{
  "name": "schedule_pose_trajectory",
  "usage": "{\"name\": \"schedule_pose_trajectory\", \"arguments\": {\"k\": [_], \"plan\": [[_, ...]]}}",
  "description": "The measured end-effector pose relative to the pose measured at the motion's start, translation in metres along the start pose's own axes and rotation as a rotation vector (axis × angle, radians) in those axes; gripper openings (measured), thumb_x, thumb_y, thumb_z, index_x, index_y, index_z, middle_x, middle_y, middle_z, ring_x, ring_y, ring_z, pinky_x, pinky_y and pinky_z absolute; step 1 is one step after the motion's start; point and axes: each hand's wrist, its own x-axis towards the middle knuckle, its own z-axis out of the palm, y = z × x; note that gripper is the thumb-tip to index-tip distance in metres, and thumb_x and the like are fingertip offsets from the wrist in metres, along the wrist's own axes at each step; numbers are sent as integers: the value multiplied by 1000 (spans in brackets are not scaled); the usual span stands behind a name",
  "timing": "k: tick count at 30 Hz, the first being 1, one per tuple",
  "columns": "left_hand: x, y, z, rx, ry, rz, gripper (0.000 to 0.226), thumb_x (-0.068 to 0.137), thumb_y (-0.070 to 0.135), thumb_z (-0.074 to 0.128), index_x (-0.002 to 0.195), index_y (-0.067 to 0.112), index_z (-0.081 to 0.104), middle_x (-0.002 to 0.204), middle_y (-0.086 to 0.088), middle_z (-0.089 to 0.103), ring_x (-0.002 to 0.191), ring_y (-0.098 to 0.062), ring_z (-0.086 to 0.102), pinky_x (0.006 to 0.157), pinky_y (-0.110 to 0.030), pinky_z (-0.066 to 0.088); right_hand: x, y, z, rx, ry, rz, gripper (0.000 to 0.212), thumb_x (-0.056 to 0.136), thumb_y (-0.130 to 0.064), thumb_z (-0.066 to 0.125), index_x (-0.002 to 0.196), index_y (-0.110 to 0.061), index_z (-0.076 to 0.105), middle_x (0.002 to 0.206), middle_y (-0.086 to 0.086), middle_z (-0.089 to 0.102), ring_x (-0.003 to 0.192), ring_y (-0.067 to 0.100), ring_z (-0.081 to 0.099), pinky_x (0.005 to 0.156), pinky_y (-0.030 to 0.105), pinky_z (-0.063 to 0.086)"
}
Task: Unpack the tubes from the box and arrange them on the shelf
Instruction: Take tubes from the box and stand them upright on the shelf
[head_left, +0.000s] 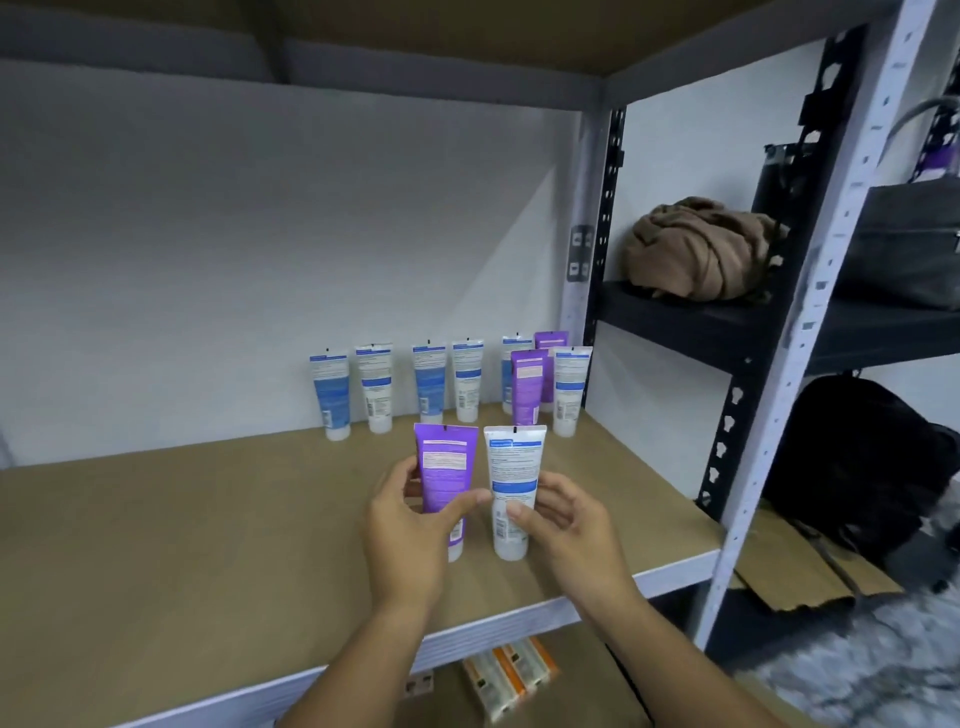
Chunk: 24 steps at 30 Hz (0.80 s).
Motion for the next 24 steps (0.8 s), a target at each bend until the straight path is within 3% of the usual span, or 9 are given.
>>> {"name": "schedule_pose_trajectory", "arguments": {"k": [5, 10, 15, 19, 24], "plan": [[-12, -12, -8, 10, -82, -49, 55, 57, 4, 93, 105, 20, 69, 89, 15, 73, 75, 10, 64, 64, -5, 47, -11, 8, 8, -210, 111, -39, 46, 77, -16, 81, 117, -28, 61, 107, -15, 72, 100, -2, 66, 82, 16, 54], [-10, -22, -11, 44, -107, -76, 55, 55, 0, 93, 97, 25, 68, 88, 12, 74, 75, 7, 67, 68, -9, 51, -11, 14, 15, -376, 146, -66, 45, 76, -16, 83, 109, -33, 58, 96, -19, 70, 87, -8, 66, 73, 8, 52], [8, -26, -4, 57, -90, -74, 54, 53, 5, 95, 90, 29, 63, 83, 13, 71, 73, 9, 66, 63, -5, 48, 11, 18, 21, -454, 125, -94, 47, 80, -13, 78, 105, -44, 53, 91, -25, 66, 88, -7, 66, 80, 14, 54], [32, -41, 7, 89, -51, -53, 55, 53, 6, 95, 91, 29, 63, 86, 10, 73, 74, 1, 68, 69, -16, 53, 43, 29, 30, -496, 117, -108, 45, 81, -14, 76, 121, -27, 58, 107, -13, 70, 96, 4, 68, 88, 27, 56], [68, -61, 22, 118, 6, -23, 56, 55, 7, 94, 94, 31, 62, 88, 10, 72, 78, -4, 69, 75, -29, 58, 90, 41, 43, -519, 98, -107, 48, 83, -13, 72, 127, -22, 56, 112, -4, 72, 99, 10, 68, 91, 36, 55]]}}
